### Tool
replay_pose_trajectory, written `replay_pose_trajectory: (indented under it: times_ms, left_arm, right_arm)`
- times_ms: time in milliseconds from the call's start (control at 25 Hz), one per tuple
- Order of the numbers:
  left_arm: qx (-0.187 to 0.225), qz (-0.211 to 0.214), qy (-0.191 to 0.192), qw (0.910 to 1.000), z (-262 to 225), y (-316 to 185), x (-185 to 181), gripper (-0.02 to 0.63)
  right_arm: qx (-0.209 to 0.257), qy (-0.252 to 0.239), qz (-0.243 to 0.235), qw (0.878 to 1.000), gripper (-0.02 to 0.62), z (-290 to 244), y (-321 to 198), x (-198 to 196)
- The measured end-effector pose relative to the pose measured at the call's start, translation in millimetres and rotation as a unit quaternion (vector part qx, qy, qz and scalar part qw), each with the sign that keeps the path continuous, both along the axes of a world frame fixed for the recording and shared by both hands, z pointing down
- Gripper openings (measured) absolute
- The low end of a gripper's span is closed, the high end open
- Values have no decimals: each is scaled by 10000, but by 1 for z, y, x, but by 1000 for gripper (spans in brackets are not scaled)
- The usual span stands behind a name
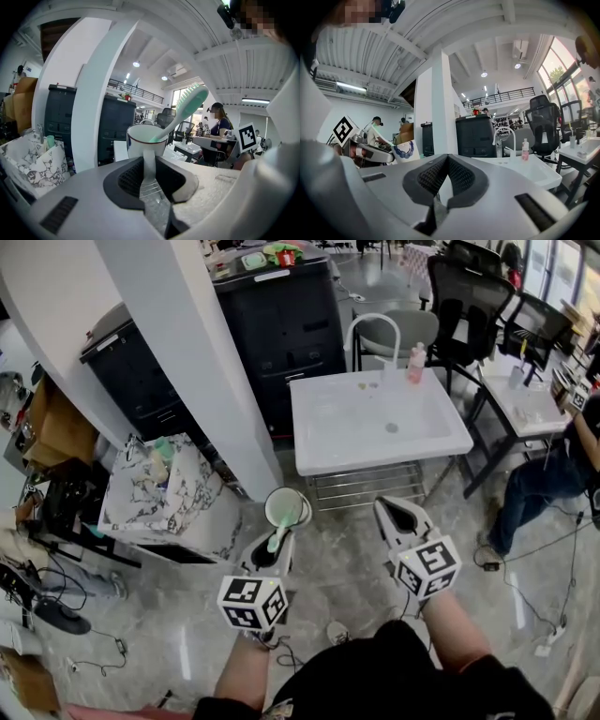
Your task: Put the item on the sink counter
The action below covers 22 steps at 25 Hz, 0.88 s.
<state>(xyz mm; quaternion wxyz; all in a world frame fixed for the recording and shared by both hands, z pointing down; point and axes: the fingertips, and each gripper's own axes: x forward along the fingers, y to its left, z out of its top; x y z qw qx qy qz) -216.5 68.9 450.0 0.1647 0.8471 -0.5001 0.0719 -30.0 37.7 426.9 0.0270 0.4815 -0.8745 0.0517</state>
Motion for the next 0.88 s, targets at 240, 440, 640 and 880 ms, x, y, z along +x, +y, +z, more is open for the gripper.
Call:
replay_pose_trajectory:
  times_ms: [240, 440, 640, 880]
  left_arm:
    - [-73, -40, -8, 10000, 9, -14, -13, 67]
    - [-116, -135, -6, 9998, 14, -38, -11, 67]
    - [-137, -214, -28, 9997, 17, -75, 7, 67]
    - [-124, -402, -38, 9991, 13, -139, 39, 67]
  right_arm:
    - [-55, -32, 18, 10000, -2, 8, -18, -8]
    - [-93, -74, -19, 9999, -2, 13, -43, -4]
    - [-121, -132, -88, 9998, -2, 17, -88, 13]
    - [-135, -185, -239, 9995, -2, 15, -157, 45]
